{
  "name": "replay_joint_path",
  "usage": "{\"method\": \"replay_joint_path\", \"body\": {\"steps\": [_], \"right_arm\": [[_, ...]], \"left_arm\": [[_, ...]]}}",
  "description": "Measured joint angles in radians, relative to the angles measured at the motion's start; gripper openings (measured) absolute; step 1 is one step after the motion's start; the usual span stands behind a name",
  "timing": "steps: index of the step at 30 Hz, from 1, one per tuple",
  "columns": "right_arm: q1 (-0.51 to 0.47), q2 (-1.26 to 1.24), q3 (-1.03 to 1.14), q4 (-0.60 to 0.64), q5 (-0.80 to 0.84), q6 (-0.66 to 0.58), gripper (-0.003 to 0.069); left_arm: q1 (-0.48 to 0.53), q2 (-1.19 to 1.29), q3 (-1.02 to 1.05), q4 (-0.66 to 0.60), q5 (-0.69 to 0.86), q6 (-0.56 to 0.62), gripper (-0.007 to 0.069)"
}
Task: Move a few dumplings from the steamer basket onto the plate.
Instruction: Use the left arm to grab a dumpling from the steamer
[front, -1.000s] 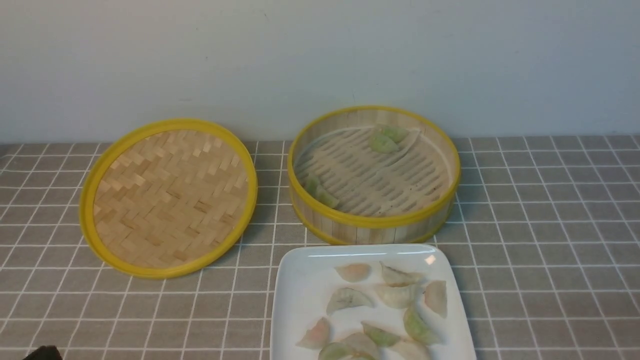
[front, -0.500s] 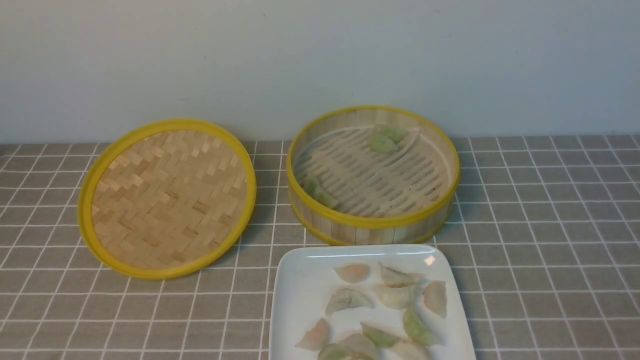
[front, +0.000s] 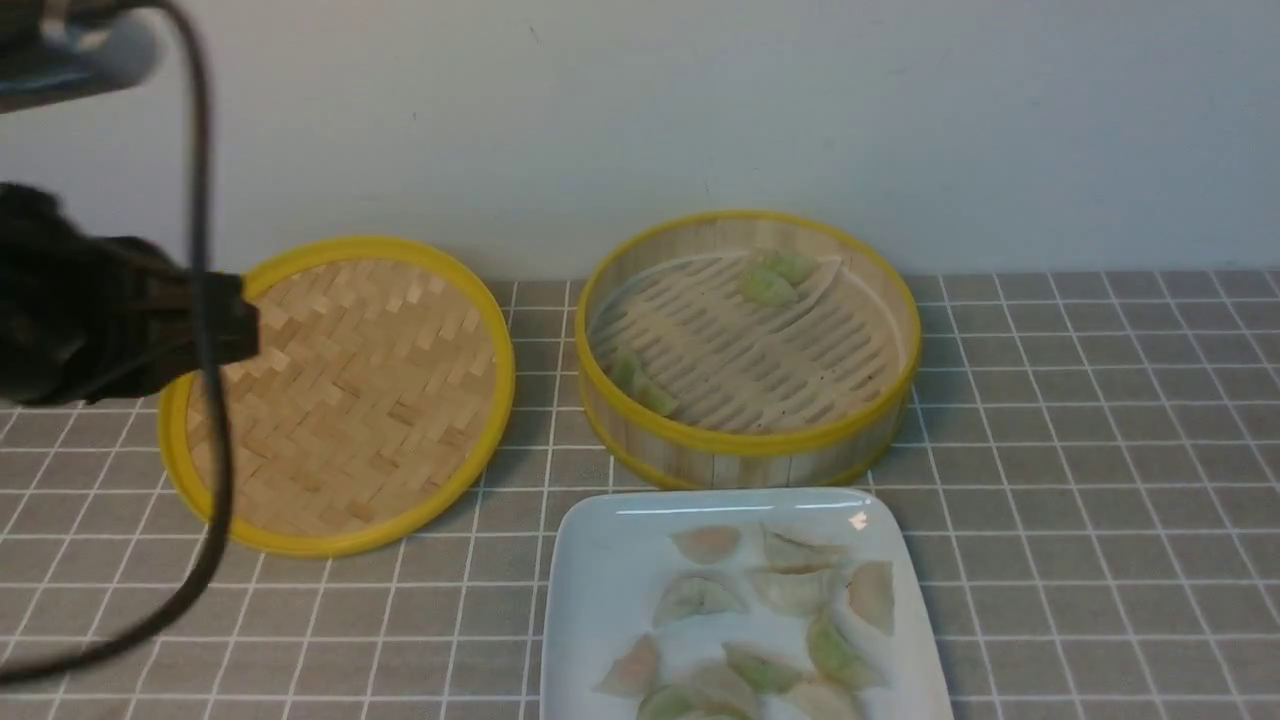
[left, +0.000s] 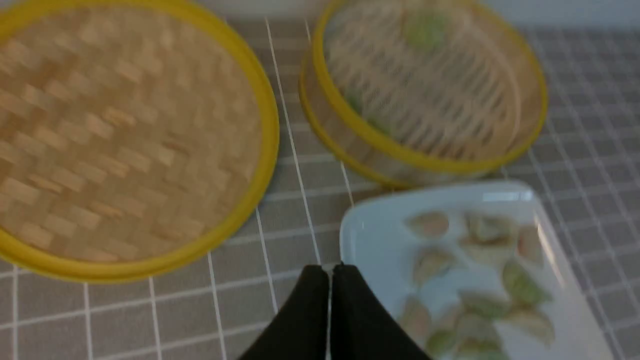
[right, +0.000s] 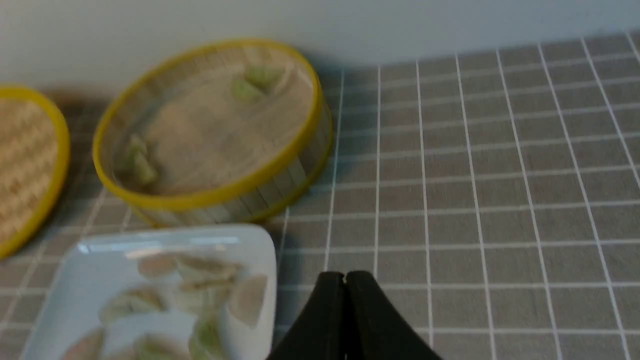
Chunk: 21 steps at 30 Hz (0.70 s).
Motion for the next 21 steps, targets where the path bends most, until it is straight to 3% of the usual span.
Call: {"method": "replay_joint_path", "body": {"steps": [3, 7, 11, 16, 21], "right_arm": [[0.000, 0.073, -0.043, 0.001, 0.046, -0.031, -0.0013], [0.000, 0.152, -0.055, 0.013, 0.073, -0.043, -0.0013], [0.000, 0.164, -0.056, 0.028, 0.088, -0.044, -0.0013], [0.000, 0.164, -0.058, 0.031, 0.114, -0.044, -0.0013], [0.000, 0.164, -0.058, 0.032, 0.148, -0.044, -0.0013]], "left_arm": [[-0.038, 0.149, -0.123, 0.020, 0.092, 0.010, -0.0005], [-0.170, 0.391, -0.360, 0.115, 0.225, -0.012, -0.0005], [-0.302, 0.613, -0.645, 0.283, 0.256, -0.074, -0.0005], [-0.361, 0.823, -0.893, 0.343, 0.256, -0.082, -0.0005], [-0.364, 0.961, -0.999, 0.347, 0.256, -0.091, -0.0005]]}}
